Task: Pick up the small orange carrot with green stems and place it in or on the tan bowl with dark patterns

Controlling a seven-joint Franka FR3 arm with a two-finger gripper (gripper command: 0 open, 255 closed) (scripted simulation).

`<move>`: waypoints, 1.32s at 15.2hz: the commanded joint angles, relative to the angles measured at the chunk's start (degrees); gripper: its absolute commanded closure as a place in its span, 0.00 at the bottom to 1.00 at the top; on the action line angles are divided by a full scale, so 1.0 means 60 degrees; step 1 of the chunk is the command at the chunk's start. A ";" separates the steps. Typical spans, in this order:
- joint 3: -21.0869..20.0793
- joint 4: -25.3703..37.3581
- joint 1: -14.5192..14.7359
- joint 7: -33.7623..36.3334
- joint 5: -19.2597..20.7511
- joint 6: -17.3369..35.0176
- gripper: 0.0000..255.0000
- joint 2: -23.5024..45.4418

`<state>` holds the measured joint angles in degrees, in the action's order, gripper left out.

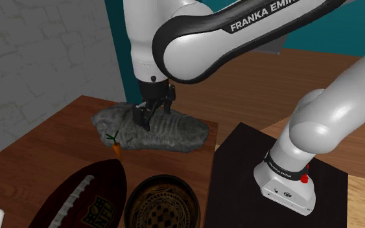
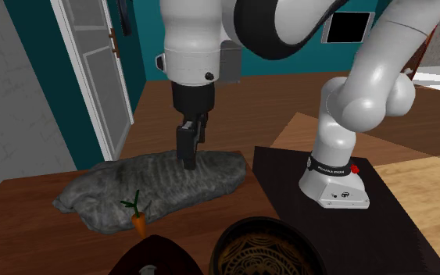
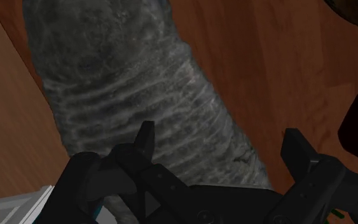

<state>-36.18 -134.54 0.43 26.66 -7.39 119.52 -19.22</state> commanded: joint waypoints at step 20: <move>-0.1296 0.3039 0.0408 0.6139 0.6458 0.1311 0.00 0.6021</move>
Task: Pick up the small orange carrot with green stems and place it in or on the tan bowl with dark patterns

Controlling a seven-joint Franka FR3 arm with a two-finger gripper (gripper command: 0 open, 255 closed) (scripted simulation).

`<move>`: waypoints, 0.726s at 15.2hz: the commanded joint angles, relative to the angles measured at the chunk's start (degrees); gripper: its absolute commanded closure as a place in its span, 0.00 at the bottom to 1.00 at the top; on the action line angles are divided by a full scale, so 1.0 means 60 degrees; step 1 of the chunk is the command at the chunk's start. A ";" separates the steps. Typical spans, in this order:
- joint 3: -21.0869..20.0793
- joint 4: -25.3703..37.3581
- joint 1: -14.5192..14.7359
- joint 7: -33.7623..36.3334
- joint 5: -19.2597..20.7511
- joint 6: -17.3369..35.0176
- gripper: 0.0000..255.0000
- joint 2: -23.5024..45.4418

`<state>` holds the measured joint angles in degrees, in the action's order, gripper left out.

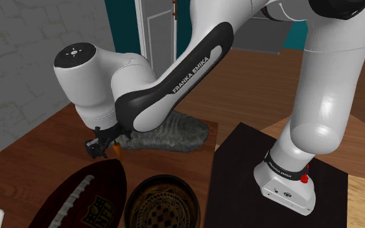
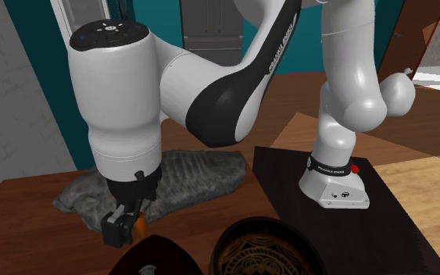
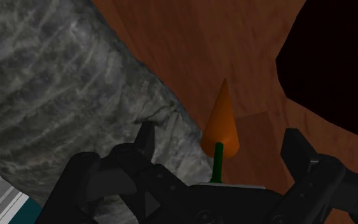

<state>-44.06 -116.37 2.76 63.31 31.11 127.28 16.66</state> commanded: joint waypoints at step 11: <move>0.0016 0.0010 0.0019 0.0028 0.0040 0.0016 1.00 0.0039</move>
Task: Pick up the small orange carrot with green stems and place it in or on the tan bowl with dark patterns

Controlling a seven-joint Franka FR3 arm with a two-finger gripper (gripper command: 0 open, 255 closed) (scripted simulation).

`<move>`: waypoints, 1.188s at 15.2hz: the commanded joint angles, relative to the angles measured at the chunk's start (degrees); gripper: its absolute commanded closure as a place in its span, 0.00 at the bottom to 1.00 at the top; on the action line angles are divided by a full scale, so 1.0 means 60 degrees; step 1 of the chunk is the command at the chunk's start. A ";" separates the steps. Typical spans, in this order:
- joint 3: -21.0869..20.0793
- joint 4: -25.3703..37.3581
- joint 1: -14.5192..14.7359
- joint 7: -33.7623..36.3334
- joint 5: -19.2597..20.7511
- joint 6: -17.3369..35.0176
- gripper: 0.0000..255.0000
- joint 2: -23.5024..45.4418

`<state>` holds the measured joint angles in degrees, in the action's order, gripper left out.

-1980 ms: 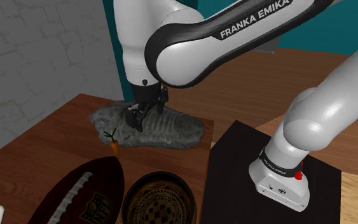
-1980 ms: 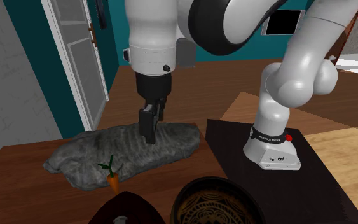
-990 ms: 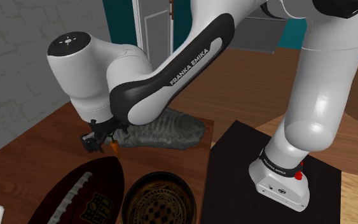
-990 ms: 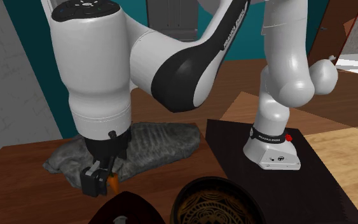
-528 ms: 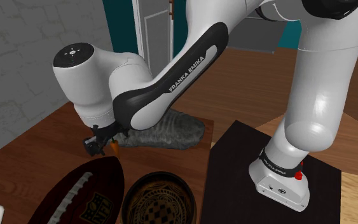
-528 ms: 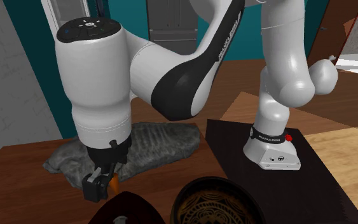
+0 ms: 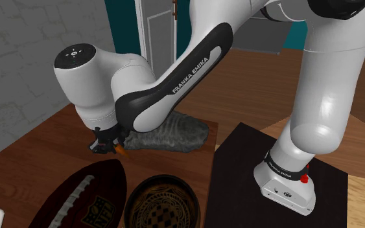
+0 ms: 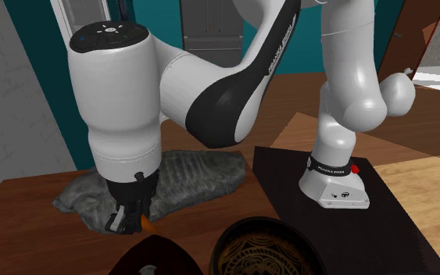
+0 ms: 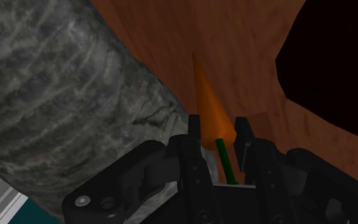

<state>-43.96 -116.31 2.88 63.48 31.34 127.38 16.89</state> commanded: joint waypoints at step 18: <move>-0.0433 0.0621 -0.0365 -0.0998 -0.1191 -0.1141 1.00 -0.1012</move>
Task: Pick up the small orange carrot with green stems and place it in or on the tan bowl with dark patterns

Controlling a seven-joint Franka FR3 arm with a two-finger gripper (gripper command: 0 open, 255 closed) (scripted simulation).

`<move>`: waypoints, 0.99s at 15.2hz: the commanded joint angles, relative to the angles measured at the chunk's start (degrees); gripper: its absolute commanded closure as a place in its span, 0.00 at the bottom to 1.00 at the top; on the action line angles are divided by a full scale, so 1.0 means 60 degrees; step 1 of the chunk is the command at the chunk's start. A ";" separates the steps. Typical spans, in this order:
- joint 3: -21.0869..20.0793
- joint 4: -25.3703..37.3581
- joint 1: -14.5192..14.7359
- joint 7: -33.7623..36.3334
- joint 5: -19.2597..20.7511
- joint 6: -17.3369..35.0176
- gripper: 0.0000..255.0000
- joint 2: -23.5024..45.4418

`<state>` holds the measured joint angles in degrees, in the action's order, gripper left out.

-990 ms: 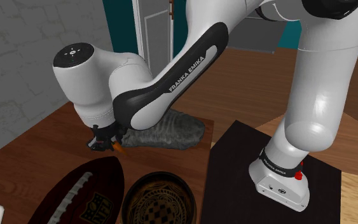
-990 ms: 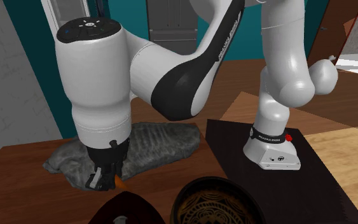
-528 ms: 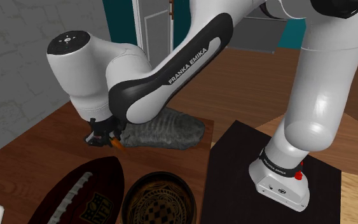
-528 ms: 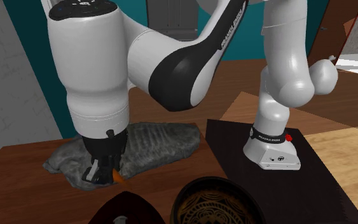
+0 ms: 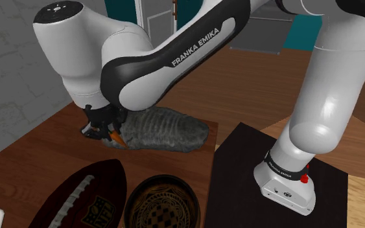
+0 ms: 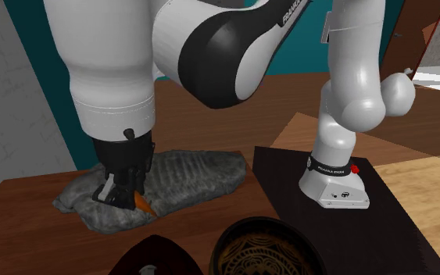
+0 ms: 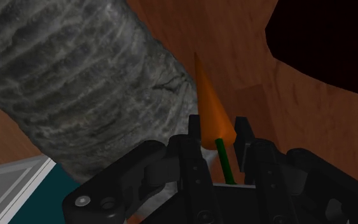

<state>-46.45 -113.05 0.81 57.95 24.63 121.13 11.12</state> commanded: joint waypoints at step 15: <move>-0.0205 0.1288 -0.0189 -0.0943 -0.0964 -0.1664 1.00 -0.0802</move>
<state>-47.69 -105.62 -0.18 52.70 19.18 111.61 6.64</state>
